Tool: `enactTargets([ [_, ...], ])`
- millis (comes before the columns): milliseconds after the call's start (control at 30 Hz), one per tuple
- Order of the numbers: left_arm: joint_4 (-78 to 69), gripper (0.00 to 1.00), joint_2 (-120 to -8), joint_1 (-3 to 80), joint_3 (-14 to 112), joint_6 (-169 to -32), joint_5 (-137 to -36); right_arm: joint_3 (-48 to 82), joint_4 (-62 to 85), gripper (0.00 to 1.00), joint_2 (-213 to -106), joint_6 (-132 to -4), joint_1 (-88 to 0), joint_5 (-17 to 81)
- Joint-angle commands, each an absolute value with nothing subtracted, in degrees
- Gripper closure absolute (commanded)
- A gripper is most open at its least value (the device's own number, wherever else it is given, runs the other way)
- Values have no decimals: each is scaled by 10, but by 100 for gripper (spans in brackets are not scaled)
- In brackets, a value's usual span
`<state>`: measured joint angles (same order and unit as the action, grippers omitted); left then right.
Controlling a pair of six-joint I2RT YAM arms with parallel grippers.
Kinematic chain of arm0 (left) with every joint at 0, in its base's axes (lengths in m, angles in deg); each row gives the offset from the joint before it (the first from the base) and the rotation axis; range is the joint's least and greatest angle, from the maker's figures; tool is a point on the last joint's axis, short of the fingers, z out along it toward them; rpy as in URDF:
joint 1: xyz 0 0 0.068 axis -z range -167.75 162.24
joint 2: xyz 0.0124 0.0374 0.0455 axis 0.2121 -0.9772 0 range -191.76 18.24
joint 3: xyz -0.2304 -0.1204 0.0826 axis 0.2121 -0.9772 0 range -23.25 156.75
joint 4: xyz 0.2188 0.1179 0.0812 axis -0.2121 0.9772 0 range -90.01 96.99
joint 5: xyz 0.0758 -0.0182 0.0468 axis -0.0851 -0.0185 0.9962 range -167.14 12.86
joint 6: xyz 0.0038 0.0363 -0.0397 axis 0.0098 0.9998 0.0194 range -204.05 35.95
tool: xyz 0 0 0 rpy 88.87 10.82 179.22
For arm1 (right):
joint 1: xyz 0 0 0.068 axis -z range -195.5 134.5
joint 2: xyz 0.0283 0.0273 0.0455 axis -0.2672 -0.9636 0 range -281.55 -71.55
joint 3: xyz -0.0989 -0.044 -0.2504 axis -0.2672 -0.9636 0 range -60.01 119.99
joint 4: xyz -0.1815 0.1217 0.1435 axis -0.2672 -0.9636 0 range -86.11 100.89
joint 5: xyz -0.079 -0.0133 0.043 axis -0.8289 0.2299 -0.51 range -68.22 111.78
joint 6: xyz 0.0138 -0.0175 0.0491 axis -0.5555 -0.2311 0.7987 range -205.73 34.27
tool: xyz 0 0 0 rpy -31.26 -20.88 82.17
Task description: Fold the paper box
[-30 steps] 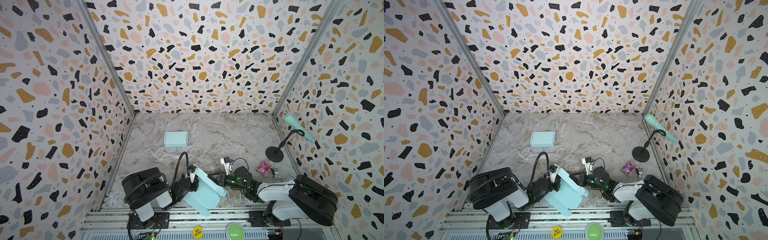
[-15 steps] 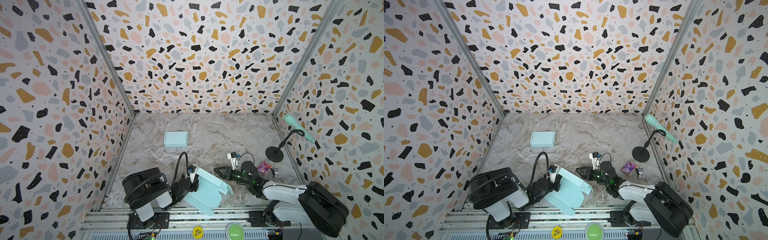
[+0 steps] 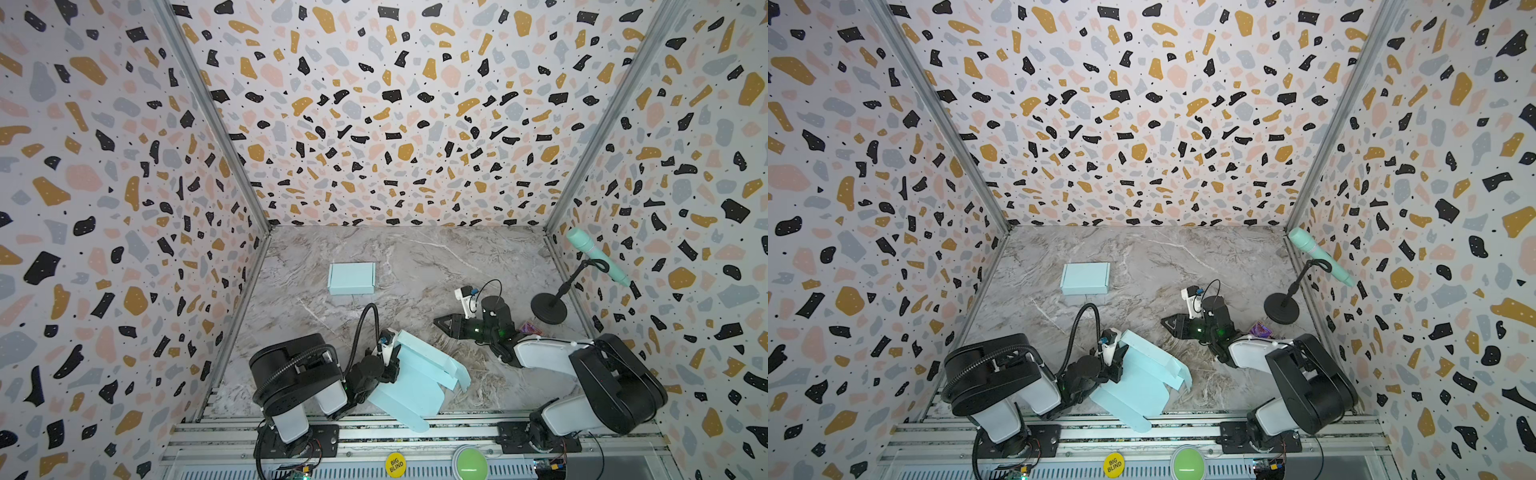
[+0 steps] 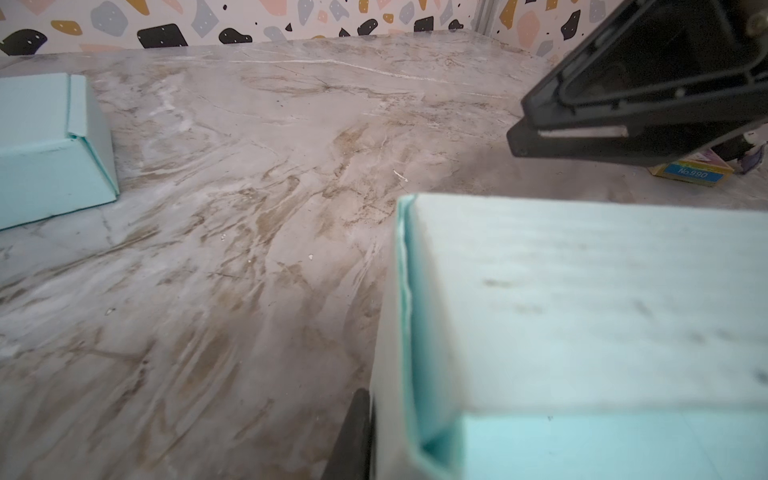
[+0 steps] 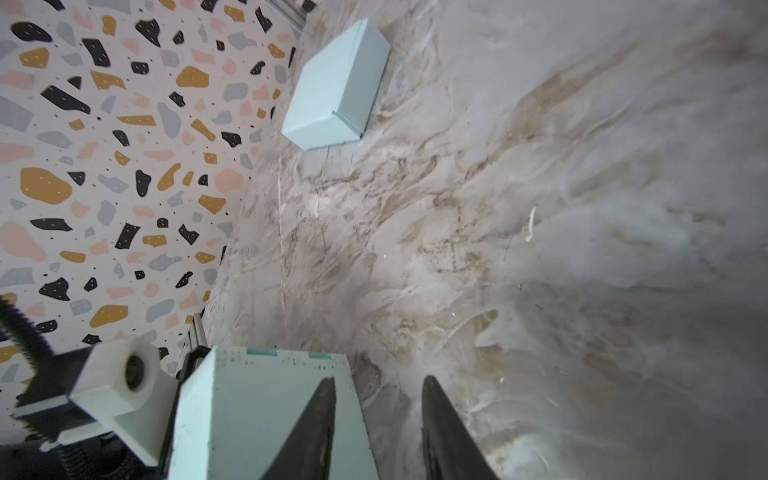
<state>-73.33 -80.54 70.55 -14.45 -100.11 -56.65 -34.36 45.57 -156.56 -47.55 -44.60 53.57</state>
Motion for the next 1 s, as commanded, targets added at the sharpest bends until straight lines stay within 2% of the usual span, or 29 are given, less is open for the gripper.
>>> enactTargets([
  [0, -742, 87, -812, 710, -137, -998, -559, -316, 455, 66, -1591, -515, -474, 562],
  [367, -798, 89, -840, 710, -152, -1012, -550, -284, 475, 71, -1679, -522, -538, 614],
  [967, -799, 90, -833, 709, -160, -1017, -540, -277, 537, 74, -1730, -498, -574, 738],
])
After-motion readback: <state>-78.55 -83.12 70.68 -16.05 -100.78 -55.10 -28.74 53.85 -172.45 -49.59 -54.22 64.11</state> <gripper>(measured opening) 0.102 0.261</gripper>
